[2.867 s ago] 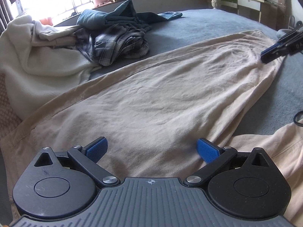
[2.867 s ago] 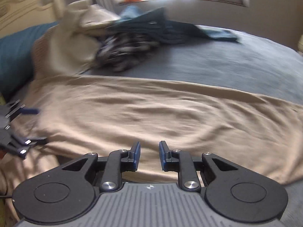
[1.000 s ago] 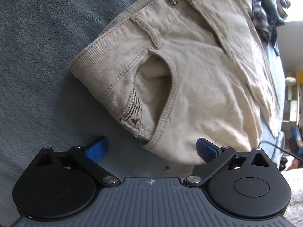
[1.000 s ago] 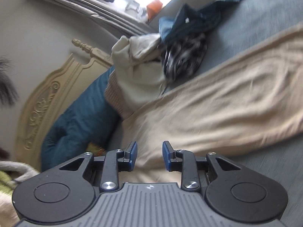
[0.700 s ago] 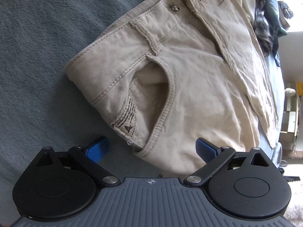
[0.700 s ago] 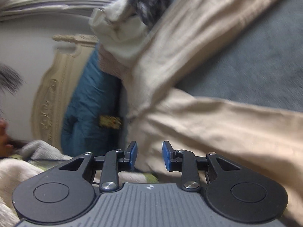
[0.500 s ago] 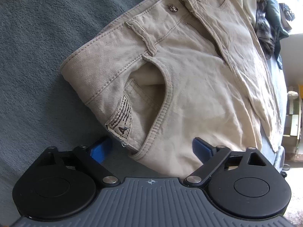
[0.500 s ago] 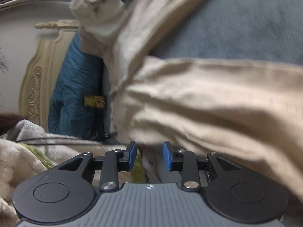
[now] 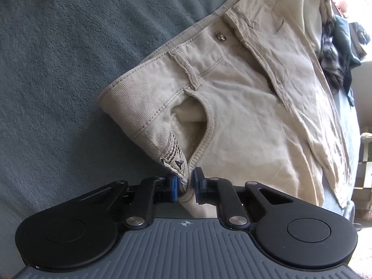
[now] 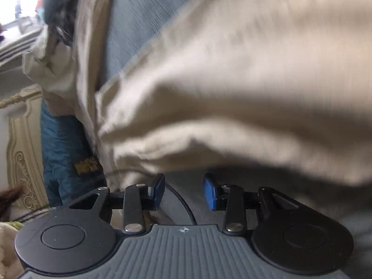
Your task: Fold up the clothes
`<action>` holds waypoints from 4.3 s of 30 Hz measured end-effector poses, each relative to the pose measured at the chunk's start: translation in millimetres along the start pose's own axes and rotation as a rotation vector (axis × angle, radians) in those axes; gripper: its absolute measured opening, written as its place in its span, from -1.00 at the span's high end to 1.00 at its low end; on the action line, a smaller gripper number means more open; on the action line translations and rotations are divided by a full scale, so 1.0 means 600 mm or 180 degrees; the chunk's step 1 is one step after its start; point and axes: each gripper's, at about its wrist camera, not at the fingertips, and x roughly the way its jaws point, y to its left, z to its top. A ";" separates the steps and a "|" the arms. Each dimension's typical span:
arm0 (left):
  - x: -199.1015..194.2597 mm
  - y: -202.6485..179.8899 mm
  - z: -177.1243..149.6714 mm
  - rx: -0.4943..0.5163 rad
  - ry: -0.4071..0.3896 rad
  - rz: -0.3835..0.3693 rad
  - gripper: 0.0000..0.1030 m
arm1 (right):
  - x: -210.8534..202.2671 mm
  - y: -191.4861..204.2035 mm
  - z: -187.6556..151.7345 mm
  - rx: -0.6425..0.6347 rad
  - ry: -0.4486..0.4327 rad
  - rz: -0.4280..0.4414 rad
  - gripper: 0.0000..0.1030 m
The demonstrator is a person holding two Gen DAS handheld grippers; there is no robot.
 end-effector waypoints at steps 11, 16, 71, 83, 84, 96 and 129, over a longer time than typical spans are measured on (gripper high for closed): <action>0.009 0.007 -0.010 -0.0092 -0.0111 0.0027 0.77 | -0.007 -0.030 -0.020 0.0348 -0.0475 0.0287 0.51; -0.014 -0.028 -0.002 0.0401 -0.0134 0.0188 0.87 | -0.010 0.002 -0.015 -0.0075 -0.0440 0.0111 0.96; 0.172 -0.510 -0.079 0.4220 0.0865 -0.1515 -0.02 | -0.416 -0.016 0.030 -0.0497 -0.2544 -0.1540 -0.14; 0.249 -0.522 -0.200 0.5164 0.0583 -0.1330 -0.03 | -0.372 -0.074 0.060 -0.0359 -0.2434 -0.1869 0.13; 0.251 -0.524 -0.201 0.5142 0.0576 -0.1335 -0.04 | -0.369 -0.071 0.059 -0.0389 -0.2441 -0.1938 0.31; 0.257 -0.529 -0.205 0.5023 0.0520 -0.1321 -0.04 | -0.368 -0.042 0.068 -0.0325 -0.2918 -0.1893 0.79; 0.256 -0.528 -0.210 0.4904 0.0432 -0.1253 -0.05 | -0.293 0.070 -0.006 -0.0629 -0.2469 -0.0354 -0.10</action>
